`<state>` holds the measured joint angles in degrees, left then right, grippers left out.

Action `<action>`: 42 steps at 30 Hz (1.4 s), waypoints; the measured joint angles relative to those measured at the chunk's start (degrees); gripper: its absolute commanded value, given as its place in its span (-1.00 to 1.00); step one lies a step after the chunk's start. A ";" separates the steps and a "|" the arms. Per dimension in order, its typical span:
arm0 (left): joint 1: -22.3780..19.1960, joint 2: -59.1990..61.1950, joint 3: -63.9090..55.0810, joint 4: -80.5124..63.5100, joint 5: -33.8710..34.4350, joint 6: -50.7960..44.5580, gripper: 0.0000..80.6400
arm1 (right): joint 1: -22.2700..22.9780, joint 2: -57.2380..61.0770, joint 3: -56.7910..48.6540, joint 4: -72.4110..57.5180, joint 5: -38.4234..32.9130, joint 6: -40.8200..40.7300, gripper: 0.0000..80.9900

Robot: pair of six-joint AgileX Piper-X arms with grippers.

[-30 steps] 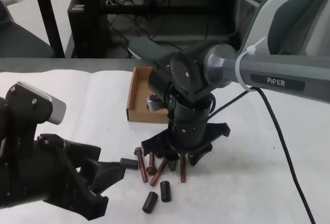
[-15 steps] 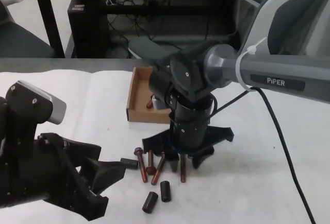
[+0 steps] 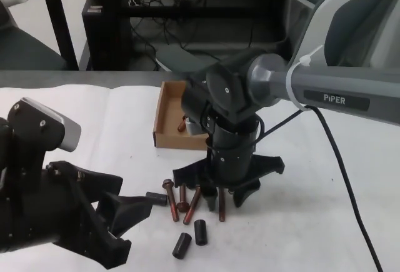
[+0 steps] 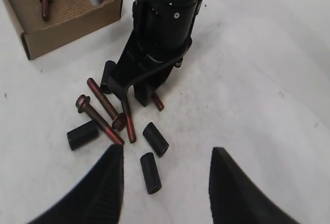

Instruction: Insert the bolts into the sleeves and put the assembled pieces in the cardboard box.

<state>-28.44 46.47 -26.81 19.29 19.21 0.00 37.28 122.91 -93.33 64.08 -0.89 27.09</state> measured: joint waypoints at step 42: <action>0.00 0.00 0.00 0.00 -1.94 3.05 0.28 | 0.92 -24.28 16.68 -10.03 -0.79 -5.17 -1.00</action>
<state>-28.44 46.47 -26.81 19.29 17.27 3.05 38.20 98.63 -76.65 54.05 -1.68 21.92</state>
